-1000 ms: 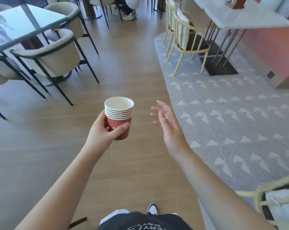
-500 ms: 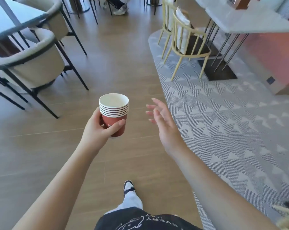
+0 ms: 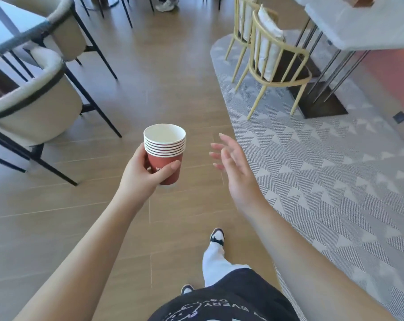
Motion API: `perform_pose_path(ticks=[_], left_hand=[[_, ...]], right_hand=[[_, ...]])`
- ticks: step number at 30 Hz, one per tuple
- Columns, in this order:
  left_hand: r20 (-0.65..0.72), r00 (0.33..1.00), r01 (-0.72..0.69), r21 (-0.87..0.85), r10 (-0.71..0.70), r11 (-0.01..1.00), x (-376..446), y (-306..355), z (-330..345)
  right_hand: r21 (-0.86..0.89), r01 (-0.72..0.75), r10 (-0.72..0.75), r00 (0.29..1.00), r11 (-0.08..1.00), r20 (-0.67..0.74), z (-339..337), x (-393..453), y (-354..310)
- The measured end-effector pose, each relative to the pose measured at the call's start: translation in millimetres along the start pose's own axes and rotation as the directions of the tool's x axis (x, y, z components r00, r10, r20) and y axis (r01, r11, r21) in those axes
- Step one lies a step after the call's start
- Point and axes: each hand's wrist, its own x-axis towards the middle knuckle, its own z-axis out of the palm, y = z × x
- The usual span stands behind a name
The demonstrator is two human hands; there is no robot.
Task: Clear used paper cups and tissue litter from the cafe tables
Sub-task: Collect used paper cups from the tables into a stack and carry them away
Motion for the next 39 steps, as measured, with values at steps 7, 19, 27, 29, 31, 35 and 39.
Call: perform_pose_path(ticks=[7, 19, 27, 29, 31, 35, 39], left_hand=[[0.000, 1.000, 0.019, 0.043, -0.019, 0.999, 146.3, 4.9, 35.5], [-0.025, 0.998, 0.055, 0.044, -0.054, 0.998, 345.2, 21.5, 56.4], [-0.031, 0.999, 0.010, 0.038, -0.008, 0.999, 494.7, 21.6, 34.1], [-0.027, 1.000, 0.002, 0.040, -0.001, 0.999, 537.1, 25.8, 21.5], [-0.010, 1.000, 0.014, 0.027, -0.014, 1.000, 577.9, 29.9, 6.6], [0.080, 0.997, 0.014, 0.012, -0.015, 1.000, 661.1, 39.8, -5.7], [0.124, 0.992, -0.002, 0.000, 0.002, 1.000, 737.9, 46.6, 10.8]], right_hand=[[0.031, -0.004, 0.004, 1.000, 1.000, -0.002, -26.2, 147.0, 4.5], [0.018, -0.023, 0.022, 0.997, 1.000, 0.071, -50.5, 357.6, -12.5], [-0.016, 0.021, -0.020, 0.998, 1.000, 0.060, -9.5, 508.5, -5.3], [-0.003, 0.024, -0.024, 0.999, 1.000, 0.033, 3.0, 550.2, -8.2], [-0.018, 0.014, -0.014, 1.000, 1.000, 0.021, 12.1, 589.0, -9.0], [-0.075, 0.054, -0.056, 0.998, 0.996, -0.019, 19.0, 659.5, -4.1], [-0.191, 0.071, -0.082, 0.995, 0.979, -0.050, 10.6, 723.2, -0.6]])
